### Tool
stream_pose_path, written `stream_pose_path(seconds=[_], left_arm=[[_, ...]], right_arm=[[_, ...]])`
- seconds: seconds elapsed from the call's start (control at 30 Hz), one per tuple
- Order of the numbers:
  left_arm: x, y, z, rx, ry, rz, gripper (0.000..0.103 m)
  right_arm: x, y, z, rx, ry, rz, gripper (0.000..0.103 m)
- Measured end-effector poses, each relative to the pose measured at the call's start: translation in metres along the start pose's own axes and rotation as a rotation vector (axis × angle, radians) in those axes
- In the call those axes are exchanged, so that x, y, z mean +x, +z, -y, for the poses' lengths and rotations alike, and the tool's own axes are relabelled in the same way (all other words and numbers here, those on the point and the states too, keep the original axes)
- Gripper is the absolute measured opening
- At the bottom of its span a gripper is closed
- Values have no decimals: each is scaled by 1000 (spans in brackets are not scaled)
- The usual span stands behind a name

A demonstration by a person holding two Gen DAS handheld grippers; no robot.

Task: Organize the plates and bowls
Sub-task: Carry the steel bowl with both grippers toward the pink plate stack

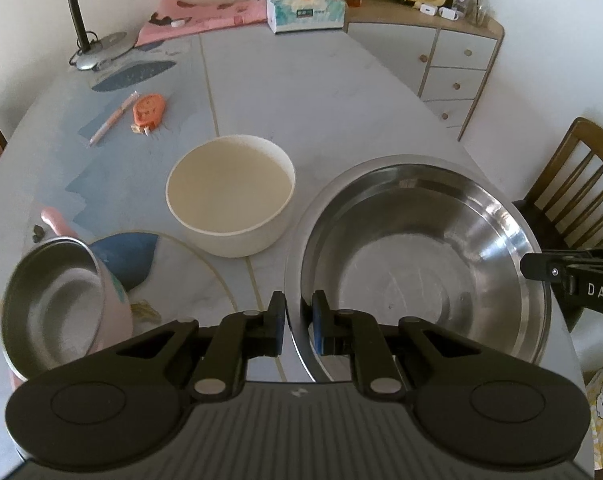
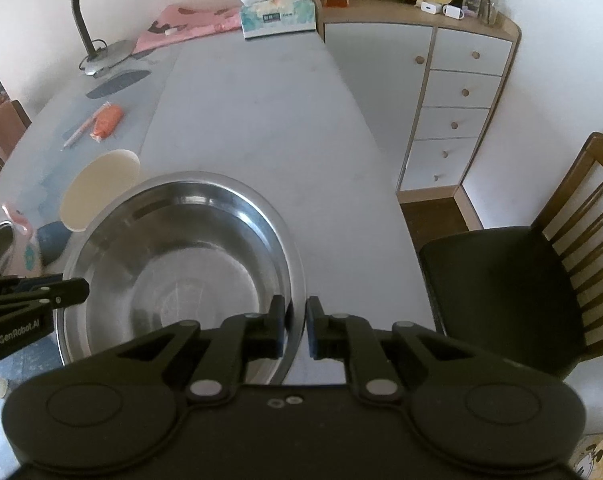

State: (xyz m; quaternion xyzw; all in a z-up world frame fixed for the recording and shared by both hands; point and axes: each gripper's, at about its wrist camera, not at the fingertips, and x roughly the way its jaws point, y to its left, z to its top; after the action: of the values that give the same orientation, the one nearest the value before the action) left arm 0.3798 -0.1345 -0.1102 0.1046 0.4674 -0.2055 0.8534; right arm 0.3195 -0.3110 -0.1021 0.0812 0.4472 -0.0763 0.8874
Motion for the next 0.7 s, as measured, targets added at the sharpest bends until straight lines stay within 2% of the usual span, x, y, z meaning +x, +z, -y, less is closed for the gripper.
stream_pose_path(seconds=[0.37,0.7], left_arm=[[-64,-17,10,-20,17,31,13],[-125,-55,12,-62,74,68,13]], right_arm=[[-66,-15,3,-10,39,41,11],[-116,-45,-4,-58,98,53,11]])
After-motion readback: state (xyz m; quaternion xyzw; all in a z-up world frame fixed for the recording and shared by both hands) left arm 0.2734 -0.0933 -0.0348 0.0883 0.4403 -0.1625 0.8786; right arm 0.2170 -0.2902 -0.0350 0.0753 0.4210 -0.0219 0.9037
